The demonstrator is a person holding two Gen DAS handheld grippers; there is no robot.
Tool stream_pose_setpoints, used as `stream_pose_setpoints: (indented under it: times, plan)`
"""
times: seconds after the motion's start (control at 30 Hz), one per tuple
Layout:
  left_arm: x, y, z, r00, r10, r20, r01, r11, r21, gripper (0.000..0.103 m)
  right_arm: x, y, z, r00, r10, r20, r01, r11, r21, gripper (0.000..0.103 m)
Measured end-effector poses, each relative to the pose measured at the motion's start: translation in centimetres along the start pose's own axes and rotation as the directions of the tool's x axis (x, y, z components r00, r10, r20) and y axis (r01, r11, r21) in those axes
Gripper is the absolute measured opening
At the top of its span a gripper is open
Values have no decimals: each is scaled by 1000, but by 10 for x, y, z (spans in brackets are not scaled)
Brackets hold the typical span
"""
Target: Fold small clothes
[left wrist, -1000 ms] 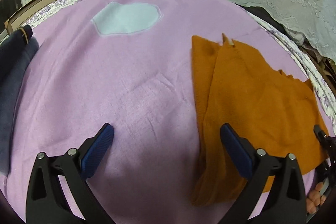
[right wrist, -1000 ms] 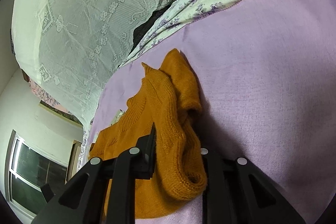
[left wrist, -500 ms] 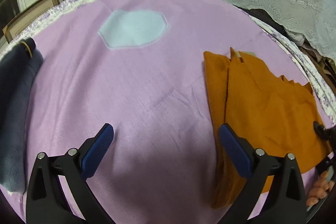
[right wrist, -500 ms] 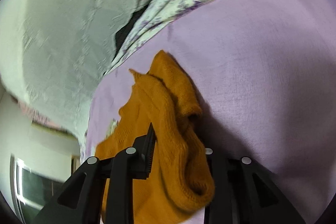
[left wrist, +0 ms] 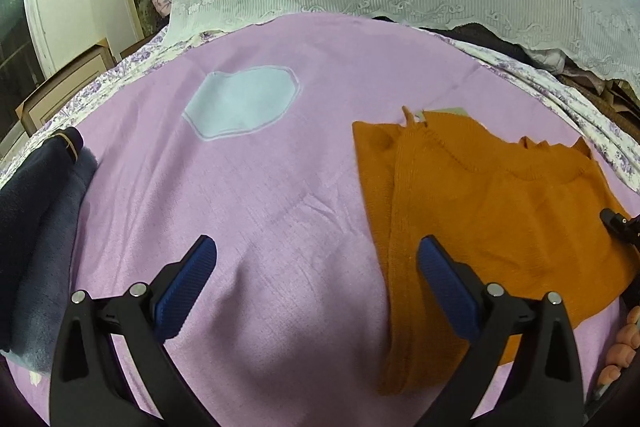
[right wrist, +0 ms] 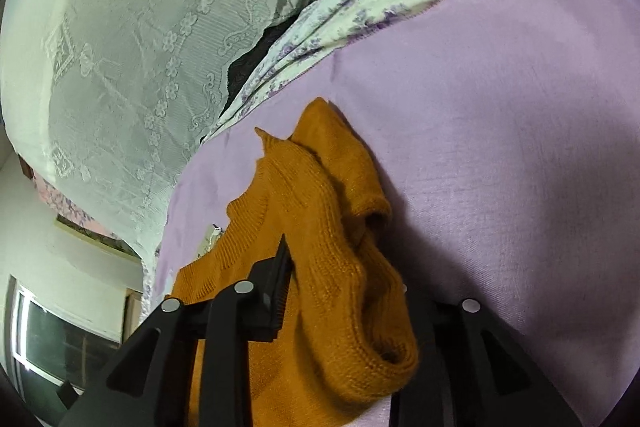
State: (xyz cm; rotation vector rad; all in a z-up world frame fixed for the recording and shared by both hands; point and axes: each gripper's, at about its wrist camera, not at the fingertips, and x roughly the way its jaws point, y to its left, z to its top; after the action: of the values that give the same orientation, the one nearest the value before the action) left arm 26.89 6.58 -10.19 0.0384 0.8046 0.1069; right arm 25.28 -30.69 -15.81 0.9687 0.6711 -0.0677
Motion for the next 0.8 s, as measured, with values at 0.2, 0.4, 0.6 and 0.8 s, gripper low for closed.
stream_pose_setpoints:
  times: [0.2,0.4,0.6,0.8]
  plan:
    - [-4,1,1,1000,8,17,-8,1000,-1,98,-7,10,-3,999,24,39,-21,998,-63,19]
    - [-5,3,2,1000,10,19,-10,1000,-10,98,-18,34,-8,996,13,89,4,983,-184,17]
    - [-5,8,5,1000,12,19,-12,1000,-22,98,-20,40,-9,996,16,92,2,981,-193,17]
    - [-4,15,8,1000,13,13,-12,999,-42,98,-20,55,-10,996,21,90,-2,979,-206,17]
